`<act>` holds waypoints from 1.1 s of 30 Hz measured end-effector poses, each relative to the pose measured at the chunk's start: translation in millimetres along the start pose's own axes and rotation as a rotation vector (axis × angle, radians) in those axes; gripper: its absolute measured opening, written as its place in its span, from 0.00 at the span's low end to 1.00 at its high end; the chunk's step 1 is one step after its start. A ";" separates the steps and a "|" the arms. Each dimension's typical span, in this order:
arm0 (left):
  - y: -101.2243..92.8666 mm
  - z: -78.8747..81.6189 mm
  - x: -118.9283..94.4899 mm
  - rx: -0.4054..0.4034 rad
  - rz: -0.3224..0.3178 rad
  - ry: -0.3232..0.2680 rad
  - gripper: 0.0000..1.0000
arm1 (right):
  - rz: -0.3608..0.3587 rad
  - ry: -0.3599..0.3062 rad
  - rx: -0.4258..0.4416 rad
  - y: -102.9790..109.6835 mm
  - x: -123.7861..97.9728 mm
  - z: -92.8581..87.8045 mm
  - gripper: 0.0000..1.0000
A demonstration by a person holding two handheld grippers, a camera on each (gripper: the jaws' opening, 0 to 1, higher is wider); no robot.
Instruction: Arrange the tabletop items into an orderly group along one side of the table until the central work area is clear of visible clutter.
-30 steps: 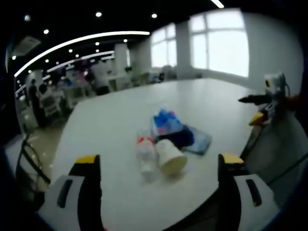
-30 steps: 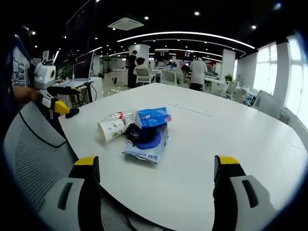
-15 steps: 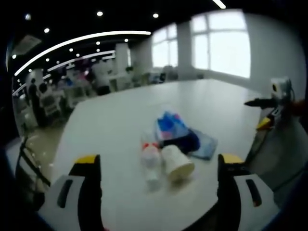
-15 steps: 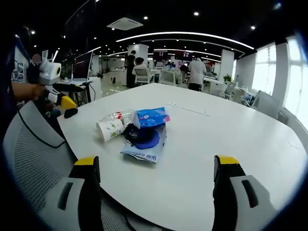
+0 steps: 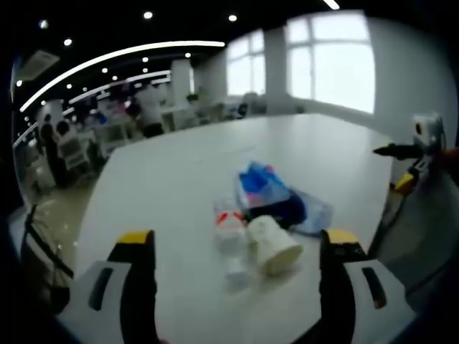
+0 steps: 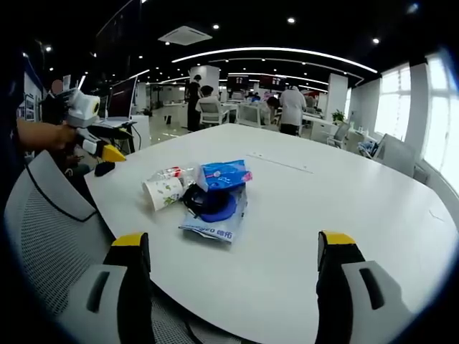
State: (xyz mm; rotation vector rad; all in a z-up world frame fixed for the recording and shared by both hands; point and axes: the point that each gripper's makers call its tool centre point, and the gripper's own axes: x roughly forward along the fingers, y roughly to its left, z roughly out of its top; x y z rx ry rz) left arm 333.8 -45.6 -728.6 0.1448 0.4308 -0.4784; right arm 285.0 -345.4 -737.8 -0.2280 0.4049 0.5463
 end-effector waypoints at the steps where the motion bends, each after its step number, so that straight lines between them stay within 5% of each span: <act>1: 0.6 -0.7 0.8 0.003 0.000 0.001 0.91 | 0.000 0.000 -0.001 0.0 0.0 0.1 0.97; 33: 14.3 -28.4 57.3 0.028 -0.039 0.066 0.69 | -0.008 0.005 0.002 0.6 -2.4 0.0 0.95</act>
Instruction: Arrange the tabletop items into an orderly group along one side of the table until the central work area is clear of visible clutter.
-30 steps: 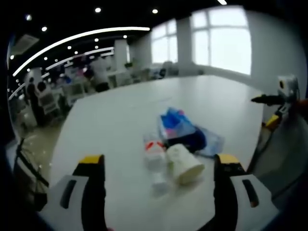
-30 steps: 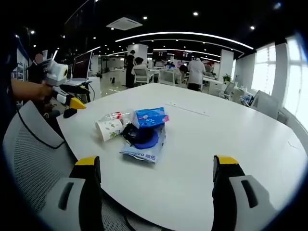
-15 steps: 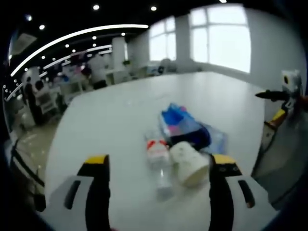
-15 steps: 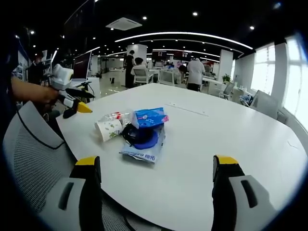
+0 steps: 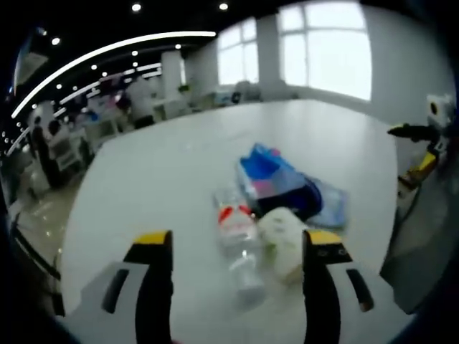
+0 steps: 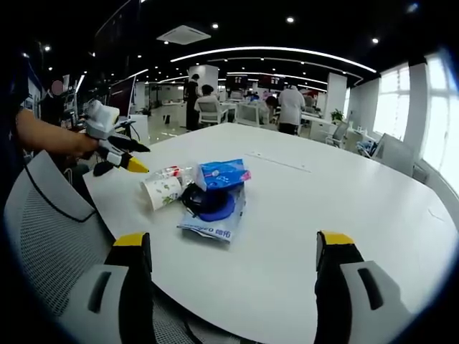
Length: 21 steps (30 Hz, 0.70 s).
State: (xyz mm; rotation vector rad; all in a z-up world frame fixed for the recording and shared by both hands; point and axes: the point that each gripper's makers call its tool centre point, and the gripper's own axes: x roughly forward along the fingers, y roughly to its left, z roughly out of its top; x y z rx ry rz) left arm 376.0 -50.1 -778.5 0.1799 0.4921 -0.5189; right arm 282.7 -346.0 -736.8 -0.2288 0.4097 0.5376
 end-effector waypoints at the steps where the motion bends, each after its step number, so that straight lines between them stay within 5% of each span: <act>1: 0.8 -0.8 1.1 -0.001 0.001 0.003 0.68 | 0.000 0.002 0.001 0.0 0.0 -0.3 0.95; 21: 5.4 -15.3 33.0 0.025 0.001 0.086 0.57 | -0.009 0.004 0.004 -2.7 -0.4 -0.2 0.93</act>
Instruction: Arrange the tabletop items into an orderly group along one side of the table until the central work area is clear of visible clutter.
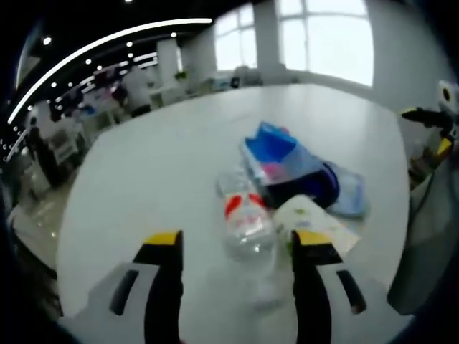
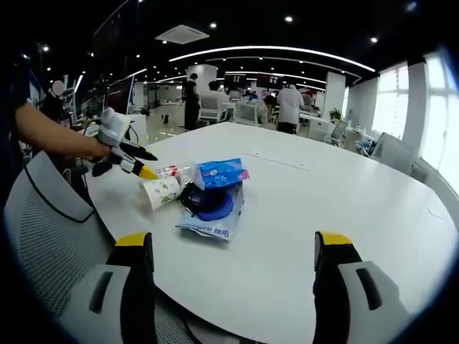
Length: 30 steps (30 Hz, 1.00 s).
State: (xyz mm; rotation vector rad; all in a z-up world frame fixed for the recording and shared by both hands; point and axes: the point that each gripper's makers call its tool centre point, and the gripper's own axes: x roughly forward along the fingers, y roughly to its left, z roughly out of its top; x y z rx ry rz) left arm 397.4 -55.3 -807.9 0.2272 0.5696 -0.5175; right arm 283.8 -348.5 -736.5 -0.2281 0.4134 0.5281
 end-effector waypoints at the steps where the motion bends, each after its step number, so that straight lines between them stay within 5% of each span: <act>1: 0.6 -0.5 2.1 0.002 0.000 0.002 0.56 | -0.001 0.000 0.001 -0.1 0.0 0.0 0.93; 30: -5.6 -16.5 36.9 0.029 -0.021 0.088 0.40 | -0.009 0.007 0.004 0.0 0.5 -2.4 0.91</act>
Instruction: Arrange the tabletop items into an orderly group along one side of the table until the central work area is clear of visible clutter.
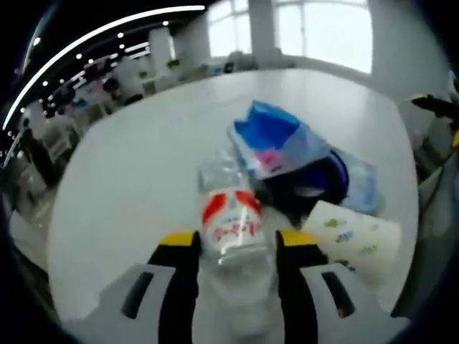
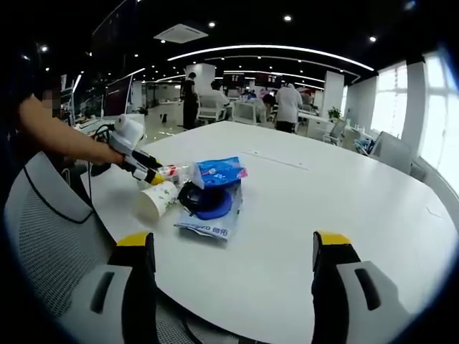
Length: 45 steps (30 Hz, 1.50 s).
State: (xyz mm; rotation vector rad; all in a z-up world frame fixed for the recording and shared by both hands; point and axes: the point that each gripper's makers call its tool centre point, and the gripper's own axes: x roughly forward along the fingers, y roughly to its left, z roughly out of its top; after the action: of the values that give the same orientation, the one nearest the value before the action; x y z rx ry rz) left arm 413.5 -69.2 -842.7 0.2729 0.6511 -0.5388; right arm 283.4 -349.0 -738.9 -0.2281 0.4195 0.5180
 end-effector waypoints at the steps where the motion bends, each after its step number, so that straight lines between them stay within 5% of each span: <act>1: 1.0 -0.4 -0.3 0.001 0.002 0.004 0.39 | 0.000 0.000 0.000 0.1 -0.1 -0.1 0.91; 23: 19.3 -5.5 -16.0 -0.029 0.036 0.052 0.36 | 0.009 -0.010 -0.001 2.0 -0.6 2.2 0.91; 36: 28.8 15.7 -34.5 0.005 0.013 0.069 0.34 | 0.014 -0.014 0.001 1.3 -0.6 3.7 0.91; 45: 34.9 16.8 -38.5 0.026 -0.007 0.123 0.34 | 0.015 -0.018 0.001 0.2 -0.7 4.7 0.91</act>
State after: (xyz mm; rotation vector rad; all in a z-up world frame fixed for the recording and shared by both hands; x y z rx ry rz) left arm 415.6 -32.1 -802.6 0.3305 0.7646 -0.5409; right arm 284.3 -347.7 -734.4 -0.2196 0.4037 0.5342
